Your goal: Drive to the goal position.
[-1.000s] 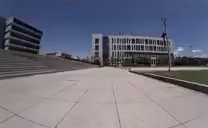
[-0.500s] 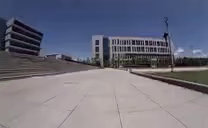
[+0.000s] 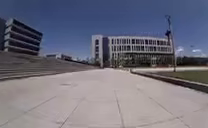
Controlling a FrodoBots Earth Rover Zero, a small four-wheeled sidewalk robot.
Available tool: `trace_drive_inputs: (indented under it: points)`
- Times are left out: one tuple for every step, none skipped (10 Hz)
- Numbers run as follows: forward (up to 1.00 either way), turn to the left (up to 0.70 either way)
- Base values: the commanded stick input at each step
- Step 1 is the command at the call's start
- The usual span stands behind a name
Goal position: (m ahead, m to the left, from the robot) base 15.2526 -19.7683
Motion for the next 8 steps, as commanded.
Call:
trace_drive_inputs:
  points:
    - [0.7,0.0]
    - [0.7,0.0]
    - [0.7,0.0]
    - [0.7,0.0]
    - [0.7,0.0]
    - [0.7,0.0]
    - [0.7,0.0]
    - [0.7,0.0]
